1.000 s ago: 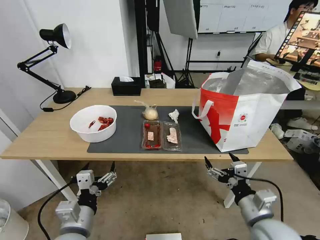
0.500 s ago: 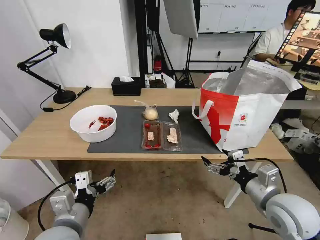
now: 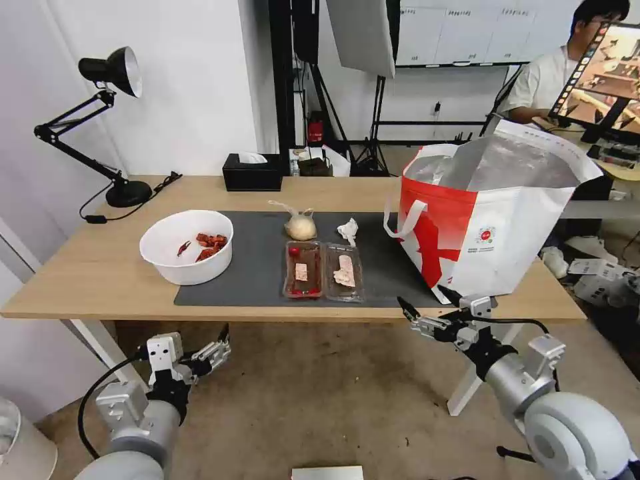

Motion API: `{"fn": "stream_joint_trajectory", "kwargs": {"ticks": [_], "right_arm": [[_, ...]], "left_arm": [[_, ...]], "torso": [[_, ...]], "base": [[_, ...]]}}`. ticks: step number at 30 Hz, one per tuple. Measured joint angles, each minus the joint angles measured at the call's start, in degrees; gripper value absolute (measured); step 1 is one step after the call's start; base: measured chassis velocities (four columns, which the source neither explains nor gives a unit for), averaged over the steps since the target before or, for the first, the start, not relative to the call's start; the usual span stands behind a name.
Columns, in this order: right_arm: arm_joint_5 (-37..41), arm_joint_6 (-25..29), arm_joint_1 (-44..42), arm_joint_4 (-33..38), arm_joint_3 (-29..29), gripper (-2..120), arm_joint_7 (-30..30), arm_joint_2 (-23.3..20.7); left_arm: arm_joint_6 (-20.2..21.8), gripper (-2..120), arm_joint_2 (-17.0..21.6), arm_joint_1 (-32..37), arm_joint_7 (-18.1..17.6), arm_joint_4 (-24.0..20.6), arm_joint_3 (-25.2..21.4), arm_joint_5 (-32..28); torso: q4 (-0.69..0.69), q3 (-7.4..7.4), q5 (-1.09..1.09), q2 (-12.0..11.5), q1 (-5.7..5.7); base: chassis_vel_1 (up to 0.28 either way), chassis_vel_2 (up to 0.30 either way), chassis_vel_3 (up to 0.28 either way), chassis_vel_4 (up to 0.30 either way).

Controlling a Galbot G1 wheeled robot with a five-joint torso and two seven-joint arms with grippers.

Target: Pick up the trash from the table and place it into the takeout bag.

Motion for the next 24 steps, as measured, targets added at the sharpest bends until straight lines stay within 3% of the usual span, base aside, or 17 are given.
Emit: {"fn": "stream_joint_trajectory", "kwargs": {"ticks": [2, 3, 5, 6, 9, 10, 12, 13, 14, 16, 17, 19, 21, 24], "right_arm": [[-0.3, 0.1, -0.2, -0.1, -0.1, 100, 0.0, 0.2], [-0.3, 0.1, -0.2, -0.1, -0.1, 100, 0.0, 0.2], [-0.5, 0.1, -0.4, -0.1, -0.1, 100, 0.0, 0.3], [-0.5, 0.1, -0.4, -0.1, -0.1, 100, 0.0, 0.3], [2.0, 0.1, -0.5, 0.0, -0.6, 100, 1.3, 0.5], [2.0, 0.1, -0.5, 0.0, -0.6, 100, 1.3, 0.5], [8.4, 0.1, -0.4, 0.9, -1.5, 100, 5.1, 0.7], [15.2, 0.1, 0.2, 2.0, -2.5, 100, 9.1, 1.1], [15.2, 0.1, 0.2, 2.0, -2.5, 100, 9.1, 1.1], [28.0, 0.2, 1.2, 4.1, -3.7, 100, 16.1, 2.2], [28.0, 0.2, 1.2, 4.1, -3.7, 100, 16.1, 2.2], [43.1, 1.3, 3.0, 5.9, -5.8, 100, 24.6, 3.1], [53.3, 2.8, 5.6, 6.3, -8.6, 100, 31.7, 3.8], [57.9, 5.0, 8.9, 4.7, -13.4, 100, 35.7, 5.0]], "left_arm": [[-3.9, 100, -0.1, -0.1, 1.1, 0.8, 0.3, 1.2], [-3.9, 100, -0.1, -0.1, 1.1, 0.8, 0.3, 1.2], [-8.6, 100, -0.2, -0.2, 2.4, 1.7, 0.7, 2.8], [-8.6, 100, -0.2, -0.2, 2.4, 1.7, 0.7, 2.8], [-14.8, 100, -0.2, -0.3, 4.1, 3.0, 1.2, 4.7], [-14.8, 100, -0.2, -0.3, 4.1, 3.0, 1.2, 4.7], [-17.4, 100, -0.3, -0.3, 4.8, 3.7, 1.2, 6.3], [-17.7, 100, -0.1, -0.4, 4.9, 3.9, 1.2, 6.6], [-17.7, 100, -0.1, -0.4, 4.9, 3.9, 1.2, 6.6], [-17.7, 100, 0.9, -1.4, 4.9, 4.2, 1.8, 6.6], [-17.7, 100, 0.9, -1.4, 4.9, 4.2, 1.8, 6.6], [-17.2, 100, 1.7, -1.9, 4.9, 4.5, 2.3, 6.5], [-17.0, 100, 1.9, -1.6, 4.9, 4.5, 2.3, 6.4], [-16.4, 100, 1.8, -1.4, 4.8, 4.5, 2.4, 6.2]], "torso": [[0.0, 0.0, 0.0, 0.0, 0.0], [0.0, 0.0, 0.0, 0.0, 0.0], [0.0, 0.0, 0.0, 0.0, 0.0], [0.0, 0.0, 0.0, 0.0, 0.0], [0.0, 0.0, 0.0, 0.0, -0.01], [0.0, 0.0, 0.0, 0.0, -0.01], [0.0, 0.0, 0.0, 0.0, 0.0], [0.01, 0.0, 0.0, 0.0, -0.01], [0.01, 0.0, 0.0, 0.0, -0.01], [0.01, 0.0, -0.01, 0.0, -0.01], [0.01, 0.0, -0.01, 0.0, -0.01], [-0.03, 0.0, -0.02, 0.0, -0.01], [0.0, 0.0, -0.01, 0.0, -0.01], [0.02, 0.0, -0.01, 0.0, 0.0]], "base": [[0.0, 0.0, 0.0, 0.0], [0.0, 0.0, 0.0, 0.0], [0.0, 0.0, 0.0, 0.0], [0.0, 0.0, 0.0, 0.0], [0.0, 0.0, 0.0, 0.0], [0.0, 0.0, 0.0, 0.0], [0.0, 0.0, 0.0, 0.0], [0.0, 0.0, 0.0, 0.0], [0.0, 0.0, 0.0, 0.0], [0.0, 0.0, 0.0, 0.0], [0.0, 0.0, 0.0, 0.0], [0.0, 0.0, 0.0, 0.0], [0.0, 0.0, 0.0, 0.0], [0.0, 0.0, 0.0, 0.0]]}}
